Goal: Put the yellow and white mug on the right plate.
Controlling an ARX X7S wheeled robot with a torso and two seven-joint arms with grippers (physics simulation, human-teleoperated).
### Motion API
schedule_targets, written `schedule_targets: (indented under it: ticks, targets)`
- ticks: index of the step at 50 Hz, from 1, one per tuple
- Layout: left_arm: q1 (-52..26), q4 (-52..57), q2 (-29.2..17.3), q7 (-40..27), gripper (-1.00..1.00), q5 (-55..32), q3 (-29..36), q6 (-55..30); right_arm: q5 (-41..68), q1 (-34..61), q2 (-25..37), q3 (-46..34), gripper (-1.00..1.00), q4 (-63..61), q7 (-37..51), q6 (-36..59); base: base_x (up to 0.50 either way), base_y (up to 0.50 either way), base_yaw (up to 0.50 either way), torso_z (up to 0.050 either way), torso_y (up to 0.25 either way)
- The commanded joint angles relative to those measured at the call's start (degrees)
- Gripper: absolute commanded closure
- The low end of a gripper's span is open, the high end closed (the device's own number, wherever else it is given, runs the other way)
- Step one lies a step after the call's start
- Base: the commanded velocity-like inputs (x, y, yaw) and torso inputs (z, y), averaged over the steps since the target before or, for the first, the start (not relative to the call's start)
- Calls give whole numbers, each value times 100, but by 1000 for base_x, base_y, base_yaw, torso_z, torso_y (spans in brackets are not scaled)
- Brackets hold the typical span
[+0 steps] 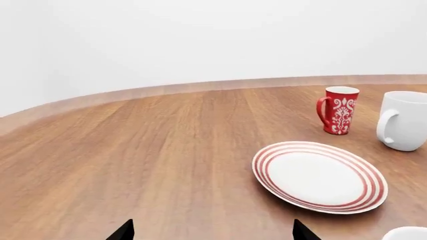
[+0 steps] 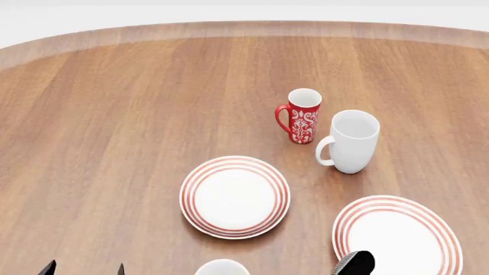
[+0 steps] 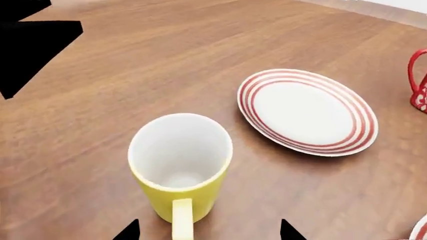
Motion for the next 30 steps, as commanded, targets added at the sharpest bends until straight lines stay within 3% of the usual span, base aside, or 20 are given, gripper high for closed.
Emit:
schedule_targets:
  ticks: [1,28,29,30]
  targets:
    - [-8,3,-24,-35,-100,-23,11,8,-225,248,-260,-285,-100,594,-163,-199,0,0,0,0,0]
    - [-9,41,-69,-96,-100,-61,74,3,-582,602,-772,-556,-100,2250,-272,-996,0,0,0,0,0]
    - [-9,39,-72,-96,-100,-64,75,3,-584,620,-780,-552,100,2278,-268,-1011,0,0,0,0,0]
    - [-8,42,-74,-95,-100,-72,75,3,-612,684,-817,-527,100,2392,-191,-1057,0,0,0,0,0]
